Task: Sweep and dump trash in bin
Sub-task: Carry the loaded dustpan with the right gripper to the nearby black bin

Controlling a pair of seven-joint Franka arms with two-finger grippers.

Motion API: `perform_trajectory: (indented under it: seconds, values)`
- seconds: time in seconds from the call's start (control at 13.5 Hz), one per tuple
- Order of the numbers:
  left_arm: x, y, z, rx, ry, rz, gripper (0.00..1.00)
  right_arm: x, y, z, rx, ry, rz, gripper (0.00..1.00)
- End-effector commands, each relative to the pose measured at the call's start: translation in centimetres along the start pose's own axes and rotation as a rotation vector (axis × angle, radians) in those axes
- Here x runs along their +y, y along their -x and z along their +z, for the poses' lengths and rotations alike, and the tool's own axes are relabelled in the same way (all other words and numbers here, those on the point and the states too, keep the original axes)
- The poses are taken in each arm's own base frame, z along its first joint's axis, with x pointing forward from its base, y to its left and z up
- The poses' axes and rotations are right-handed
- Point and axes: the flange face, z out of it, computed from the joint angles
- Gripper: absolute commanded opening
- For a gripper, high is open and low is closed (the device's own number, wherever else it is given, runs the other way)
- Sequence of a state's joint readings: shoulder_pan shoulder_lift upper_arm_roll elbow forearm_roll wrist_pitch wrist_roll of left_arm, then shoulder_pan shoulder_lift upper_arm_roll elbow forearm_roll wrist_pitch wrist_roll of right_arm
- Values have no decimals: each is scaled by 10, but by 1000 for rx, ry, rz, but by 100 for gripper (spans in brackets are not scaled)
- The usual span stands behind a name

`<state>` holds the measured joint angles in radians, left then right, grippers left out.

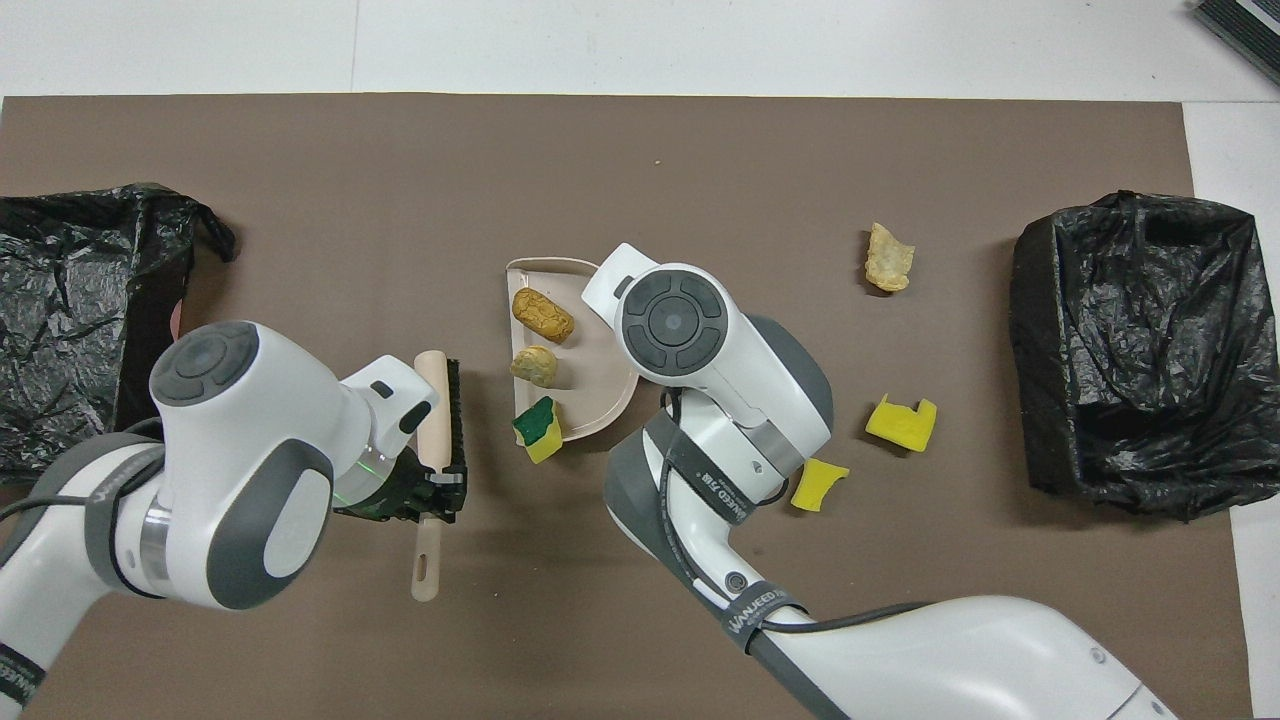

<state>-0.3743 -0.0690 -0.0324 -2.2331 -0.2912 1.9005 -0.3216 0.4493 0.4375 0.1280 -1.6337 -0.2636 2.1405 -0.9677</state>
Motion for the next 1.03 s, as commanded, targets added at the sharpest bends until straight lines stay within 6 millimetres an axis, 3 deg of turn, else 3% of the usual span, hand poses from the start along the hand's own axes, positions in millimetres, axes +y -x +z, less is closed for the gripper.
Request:
perform_trajectory:
  seconds: [0.0,0.22,0.44,0.59,0.74,0.96]
  values:
    - [28,23,14,57,3,12,0,4,17,5,44,-24,-65,0]
    - [67,44,23,69,7,84,0,9,22,11,103,-25,-99,0]
    - [71,37,8,79,33,77,0,11,26,11,118,-33,-88,0]
    - [62,34,-23,80,51,63,0,14,29,12,138,-39,-83,0]
    - [40,28,-58,43,37,12,0,19,36,10,161,-43,-78,0]
    - [12,15,-76,128,-92,-78,0,29,56,3,187,-41,-80,0]
